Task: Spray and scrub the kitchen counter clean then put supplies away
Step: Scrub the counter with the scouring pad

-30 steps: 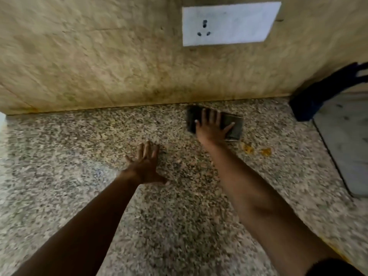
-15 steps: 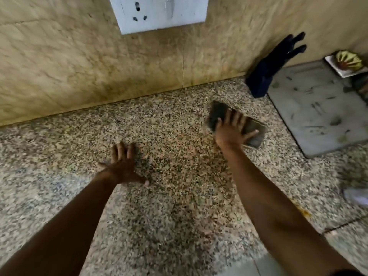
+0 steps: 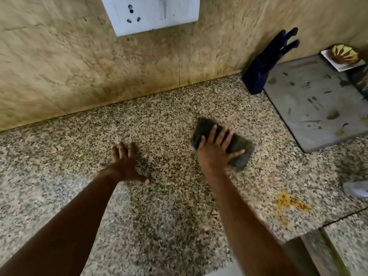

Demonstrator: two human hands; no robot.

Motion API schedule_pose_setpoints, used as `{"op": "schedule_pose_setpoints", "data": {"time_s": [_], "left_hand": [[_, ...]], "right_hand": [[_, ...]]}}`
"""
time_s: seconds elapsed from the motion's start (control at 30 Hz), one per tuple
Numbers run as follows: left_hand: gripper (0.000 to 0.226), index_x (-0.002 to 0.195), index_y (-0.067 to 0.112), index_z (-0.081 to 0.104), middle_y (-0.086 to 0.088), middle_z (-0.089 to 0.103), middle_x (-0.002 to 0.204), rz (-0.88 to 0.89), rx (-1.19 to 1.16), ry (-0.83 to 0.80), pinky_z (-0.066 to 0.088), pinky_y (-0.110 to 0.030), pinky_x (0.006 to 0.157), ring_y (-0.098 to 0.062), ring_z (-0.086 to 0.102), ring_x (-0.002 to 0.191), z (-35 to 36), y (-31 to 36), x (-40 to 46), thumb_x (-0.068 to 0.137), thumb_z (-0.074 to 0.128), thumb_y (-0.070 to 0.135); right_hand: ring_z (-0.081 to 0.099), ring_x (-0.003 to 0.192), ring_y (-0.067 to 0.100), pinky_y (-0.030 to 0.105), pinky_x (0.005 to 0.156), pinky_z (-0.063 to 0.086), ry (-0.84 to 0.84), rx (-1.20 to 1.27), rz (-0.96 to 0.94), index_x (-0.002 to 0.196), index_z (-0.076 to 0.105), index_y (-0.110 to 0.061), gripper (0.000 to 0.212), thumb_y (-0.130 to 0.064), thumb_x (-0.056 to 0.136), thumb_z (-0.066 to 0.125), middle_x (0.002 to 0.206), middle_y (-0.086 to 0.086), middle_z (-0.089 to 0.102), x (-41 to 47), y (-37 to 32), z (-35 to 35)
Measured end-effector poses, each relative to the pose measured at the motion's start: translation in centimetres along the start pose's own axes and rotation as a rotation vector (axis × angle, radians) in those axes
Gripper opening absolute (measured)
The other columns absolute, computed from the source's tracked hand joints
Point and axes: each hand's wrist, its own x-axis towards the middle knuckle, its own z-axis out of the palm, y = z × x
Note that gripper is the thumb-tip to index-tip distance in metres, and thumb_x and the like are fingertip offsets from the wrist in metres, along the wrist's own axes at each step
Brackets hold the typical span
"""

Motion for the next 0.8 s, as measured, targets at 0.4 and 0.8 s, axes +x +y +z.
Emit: {"op": "schedule_pose_setpoints", "data": {"time_s": [0.4,0.8], "left_hand": [[0.12,0.152,0.039,-0.009,0.001,-0.019,0.163,0.097,-0.111,0.31,-0.001,-0.073,0.11,-0.029,-0.017,0.15,2.2,0.1,-2.4,0.067,0.066,0.076],[0.05,0.15,0.031,0.029,-0.005,0.02,0.162,0.219,-0.198,0.689,0.014,-0.061,0.117,-0.03,0.017,0.149,4.1,-2.8,-5.7,0.101,0.038,0.027]], "right_hand": [[-0.014,0.151,0.029,0.083,0.101,-0.008,-0.031,-0.041,-0.192,0.156,-0.005,-0.031,0.061,-0.053,0.1,0.01,0.166,0.005,-0.004,1.5,1.1,-0.2],[-0.019,0.15,0.03,0.081,0.098,-0.018,-0.106,-0.144,-0.461,0.155,-0.006,-0.032,0.068,-0.056,0.099,0.022,0.165,0.003,-0.012,-12.1,-5.5,3.7]]}}
